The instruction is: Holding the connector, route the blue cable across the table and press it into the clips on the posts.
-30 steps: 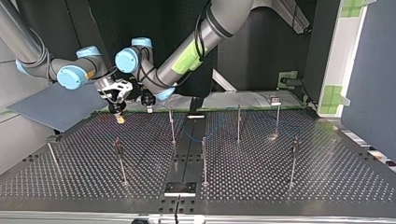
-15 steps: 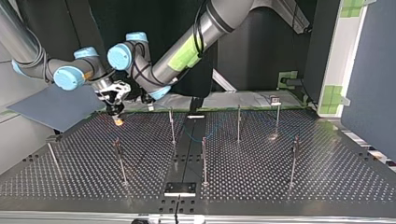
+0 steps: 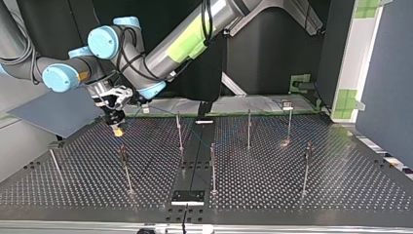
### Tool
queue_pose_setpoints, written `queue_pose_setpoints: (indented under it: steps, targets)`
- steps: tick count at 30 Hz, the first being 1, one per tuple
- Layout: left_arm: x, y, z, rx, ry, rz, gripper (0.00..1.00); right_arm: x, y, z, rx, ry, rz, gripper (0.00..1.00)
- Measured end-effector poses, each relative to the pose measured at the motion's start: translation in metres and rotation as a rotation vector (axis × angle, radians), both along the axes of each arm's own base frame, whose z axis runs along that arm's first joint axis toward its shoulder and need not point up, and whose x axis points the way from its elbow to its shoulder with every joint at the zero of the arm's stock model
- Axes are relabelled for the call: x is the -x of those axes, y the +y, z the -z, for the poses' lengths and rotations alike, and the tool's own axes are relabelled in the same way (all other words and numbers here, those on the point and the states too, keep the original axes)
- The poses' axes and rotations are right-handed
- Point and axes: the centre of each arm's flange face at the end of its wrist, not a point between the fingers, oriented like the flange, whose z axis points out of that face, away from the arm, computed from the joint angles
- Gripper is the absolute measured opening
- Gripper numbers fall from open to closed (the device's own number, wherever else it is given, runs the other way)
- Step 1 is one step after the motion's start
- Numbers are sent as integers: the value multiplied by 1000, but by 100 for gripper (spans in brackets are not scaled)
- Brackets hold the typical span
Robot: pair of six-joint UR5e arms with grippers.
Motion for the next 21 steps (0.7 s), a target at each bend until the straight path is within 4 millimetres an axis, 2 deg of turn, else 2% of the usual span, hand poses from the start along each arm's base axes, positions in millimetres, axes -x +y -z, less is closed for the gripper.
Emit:
queue_pose_setpoints:
  steps: [9, 17, 21]
  targets:
    - [15, 5, -39, 2, -23, -21, 0, -4, 15, -43, 63, -5, 7, 0]
    - [-2, 23, -38, -27, -13, -73, 0, 1, 23, -82, 119, -34, 13, 0]
    - [-20, 35, -33, -35, -10, -86, 0, 4, 24, -88, 127, -43, 17, 0]
